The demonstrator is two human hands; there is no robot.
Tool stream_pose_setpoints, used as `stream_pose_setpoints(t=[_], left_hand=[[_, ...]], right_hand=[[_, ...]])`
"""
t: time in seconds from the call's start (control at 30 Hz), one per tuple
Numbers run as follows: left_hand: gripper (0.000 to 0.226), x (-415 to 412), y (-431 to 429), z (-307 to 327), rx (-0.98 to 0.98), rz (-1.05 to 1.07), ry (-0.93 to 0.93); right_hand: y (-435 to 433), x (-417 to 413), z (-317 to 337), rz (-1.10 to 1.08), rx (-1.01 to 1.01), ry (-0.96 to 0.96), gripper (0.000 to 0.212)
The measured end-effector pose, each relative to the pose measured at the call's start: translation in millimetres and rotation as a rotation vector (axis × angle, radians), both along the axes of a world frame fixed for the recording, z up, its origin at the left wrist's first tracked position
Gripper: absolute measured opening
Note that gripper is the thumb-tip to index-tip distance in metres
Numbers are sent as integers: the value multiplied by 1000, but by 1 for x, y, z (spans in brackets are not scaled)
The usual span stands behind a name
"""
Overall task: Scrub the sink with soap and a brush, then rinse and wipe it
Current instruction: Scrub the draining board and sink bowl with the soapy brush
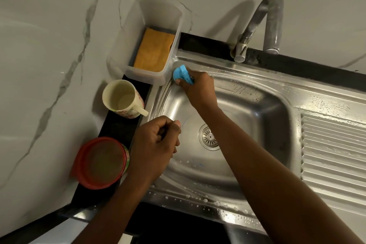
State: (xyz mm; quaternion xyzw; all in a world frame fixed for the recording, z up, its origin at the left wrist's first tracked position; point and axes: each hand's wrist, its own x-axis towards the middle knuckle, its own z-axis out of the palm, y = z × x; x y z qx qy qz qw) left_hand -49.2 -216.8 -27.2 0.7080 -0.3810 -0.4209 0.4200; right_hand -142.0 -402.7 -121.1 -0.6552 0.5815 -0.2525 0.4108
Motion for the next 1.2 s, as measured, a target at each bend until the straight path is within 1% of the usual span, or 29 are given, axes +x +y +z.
stream_pose_setpoints(t=[0.1,0.17,0.27,0.33,0.4,0.5,0.6,0.7,0.83,0.9,0.93,0.97,1.0,1.1,1.17,1.2], left_hand=[[27,-2,4,0,8,1,1],[27,-2,7,0,9,4,-3],[26,-2,12,1,1,-4,7],[26,-4,13,1,-3,-5,10],[27,-5,13,-1,-3,-9,4],[27,-6,13,-2,-7,-20,5],[27,-5,14,0,-11,-23,3],[26,-2,15,0,-1,-13,4],[26,1,17,-2,8,6,28],[25,2,17,-5,14,8,18],[25,2,16,-6,15,6,15],[26,2,16,-6,14,3,13],[26,2,15,-6,12,1,13],[28,2,12,-4,5,-3,16],[27,2,10,-2,-2,-8,18],[27,2,10,-2,-3,-6,18]], right_hand=[[-10,7,7,-83,35,-53,42],[3,14,5,-130,48,-118,38],[49,20,-1,-157,79,-228,32],[81,21,-4,-176,103,-264,24],[107,21,-6,-167,172,-323,17],[113,23,-5,-176,184,-362,16],[71,24,-1,-261,136,-314,25],[46,26,-4,-317,132,-333,28],[106,27,-15,-340,213,-445,22],[138,20,-16,-274,308,-540,24],[145,17,-16,-240,322,-563,24],[143,15,-15,-211,307,-549,23],[133,13,-15,-186,266,-497,22],[74,13,-10,-182,124,-291,20],[39,13,-5,-182,67,-230,29],[27,11,-2,-151,12,-159,36]])
